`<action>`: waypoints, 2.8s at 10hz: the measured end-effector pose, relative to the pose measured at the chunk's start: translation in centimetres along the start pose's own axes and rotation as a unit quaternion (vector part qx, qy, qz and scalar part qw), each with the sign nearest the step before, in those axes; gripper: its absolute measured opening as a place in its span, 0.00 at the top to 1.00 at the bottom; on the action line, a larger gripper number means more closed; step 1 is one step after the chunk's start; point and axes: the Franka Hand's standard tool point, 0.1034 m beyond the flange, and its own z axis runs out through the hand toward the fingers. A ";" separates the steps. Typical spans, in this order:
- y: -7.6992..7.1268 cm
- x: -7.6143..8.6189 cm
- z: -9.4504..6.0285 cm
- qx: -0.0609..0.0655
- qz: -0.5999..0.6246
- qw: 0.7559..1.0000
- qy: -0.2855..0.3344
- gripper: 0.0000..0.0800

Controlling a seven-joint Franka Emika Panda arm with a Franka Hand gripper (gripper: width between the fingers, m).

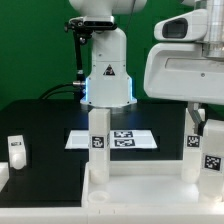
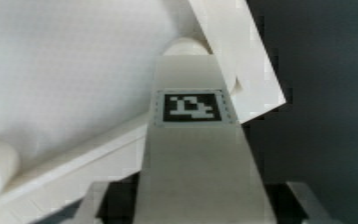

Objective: Assemble desk

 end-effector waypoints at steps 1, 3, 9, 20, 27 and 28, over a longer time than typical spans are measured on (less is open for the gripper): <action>0.1 -0.4 0.0 0.000 0.081 0.997 0.007 0.64; 0.5 -0.6 0.0 0.010 0.224 0.974 0.010 0.64; 0.9 -1.5 0.0 0.060 0.453 0.890 -0.015 0.54; 0.7 -0.3 -0.1 0.021 -0.248 0.967 0.047 0.19; 0.8 -0.4 0.0 0.028 -0.111 0.993 0.041 0.64; 0.8 -0.4 0.0 0.029 -0.075 0.996 0.040 0.64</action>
Offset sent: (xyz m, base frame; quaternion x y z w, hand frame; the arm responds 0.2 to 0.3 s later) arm -0.0058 0.0163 -0.0114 0.0766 -0.0321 0.4005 0.9125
